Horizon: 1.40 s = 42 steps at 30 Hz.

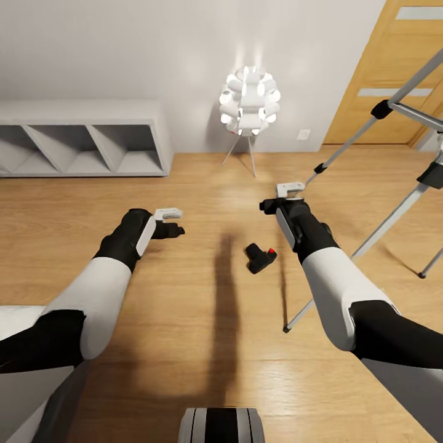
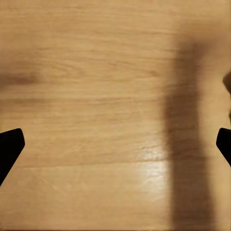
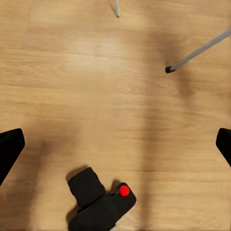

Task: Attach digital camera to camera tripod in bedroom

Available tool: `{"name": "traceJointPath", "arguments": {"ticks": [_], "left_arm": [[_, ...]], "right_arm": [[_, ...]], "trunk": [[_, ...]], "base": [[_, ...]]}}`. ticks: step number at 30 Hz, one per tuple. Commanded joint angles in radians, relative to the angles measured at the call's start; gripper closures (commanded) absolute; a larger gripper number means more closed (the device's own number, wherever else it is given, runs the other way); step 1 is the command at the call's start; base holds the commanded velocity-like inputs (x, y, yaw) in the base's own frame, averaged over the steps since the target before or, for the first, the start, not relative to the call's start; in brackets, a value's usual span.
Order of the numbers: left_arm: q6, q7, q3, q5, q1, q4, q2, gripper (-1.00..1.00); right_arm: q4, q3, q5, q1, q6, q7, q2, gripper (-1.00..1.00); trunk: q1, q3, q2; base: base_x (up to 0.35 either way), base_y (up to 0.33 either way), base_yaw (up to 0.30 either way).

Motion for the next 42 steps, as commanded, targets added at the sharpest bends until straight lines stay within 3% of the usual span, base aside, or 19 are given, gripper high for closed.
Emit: {"name": "traceJointPath", "arguments": {"ticks": [1,4,7,9,10,13,16,18,21,24,28,35,42], "left_arm": [[0.0,-0.001,0.004,0.002,0.0,0.001,0.001,-1.0],[-0.01,-0.002,0.005,0.001,0.0,0.006,0.008,-1.0],[-0.015,-0.002,0.006,0.0,0.0,0.006,0.014,-1.0],[-0.015,-0.002,0.006,0.0,0.0,0.004,0.018,-1.0],[-0.016,-0.002,0.007,0.0,0.0,0.004,0.019,-1.0],[-0.017,-0.001,0.007,-0.001,0.0,0.006,0.026,-1.0],[-0.017,0.0,0.007,-0.002,0.0,0.008,0.032,-1.0],[-0.017,0.001,0.007,-0.002,0.0,0.009,0.034,-1.0],[-0.017,0.002,0.007,-0.002,0.0,0.009,0.035,-1.0],[-0.017,0.003,0.007,-0.002,0.0,0.01,0.039,-1.0],[-0.018,0.004,0.007,-0.002,0.0,0.009,0.041,-1.0],[-0.019,0.004,0.007,-0.002,0.0,0.01,0.052,-1.0],[-0.019,0.006,0.007,-0.004,0.0,0.011,0.051,-1.0]], "right_arm": [[-0.007,0.001,0.01,0.006,-0.002,0.0,0.0,-1.0],[-0.062,0.001,0.009,0.05,-0.076,0.0,0.001,-1.0],[-0.275,0.002,0.007,0.189,-0.131,0.0,0.003,-1.0],[-0.471,0.004,0.007,0.324,-0.138,0.0,0.006,-1.0],[-0.628,0.004,0.007,0.442,-0.139,0.0,0.008,-1.0],[-0.924,0.005,0.009,0.698,-0.146,0.0,0.008,-1.0],[-0.975,0.006,0.009,0.806,-0.171,0.0,0.008,-1.0],[-0.987,0.009,0.009,0.893,-0.242,0.0,0.008,-1.0],[-0.991,0.058,0.009,0.984,-0.325,0.0,0.008,-1.0],[-0.992,0.118,0.01,1.044,-0.364,-0.001,0.006,-1.0],[-0.992,0.141,0.01,1.085,-0.378,-0.001,0.005,-1.0],[-0.992,0.146,0.01,1.141,-0.414,-0.002,0.002,-1.0],[-0.992,0.144,0.009,1.166,-0.459,0.0,0.0,-1.0]], "trunk": [[-0.001,-0.001,0.0],[-0.001,-0.001,0.0],[-0.001,-0.001,0.0],[-0.001,-0.001,0.0],[-0.001,-0.001,0.0],[-0.001,-0.001,0.0],[-0.001,-0.001,0.0],[-0.001,-0.001,0.0],[-0.001,-0.001,0.0],[-0.001,-0.001,0.0],[-0.001,-0.001,0.0],[-0.001,-0.001,0.0],[-0.001,-0.001,0.0]], "base": [[-0.22,0.127,0.0],[-0.26,0.13,0.0],[-0.106,0.044,0.0],[-0.033,0.014,0.0],[-0.013,0.006,0.0],[-0.005,0.002,0.0],[0.0,0.0,0.0],[-0.055,0.0,0.0],[-0.226,0.0,0.0],[-0.316,0.0,0.0],[-0.34,0.0,0.0],[-0.286,0.0,0.0],[0.091,-0.149,0.0]]}}
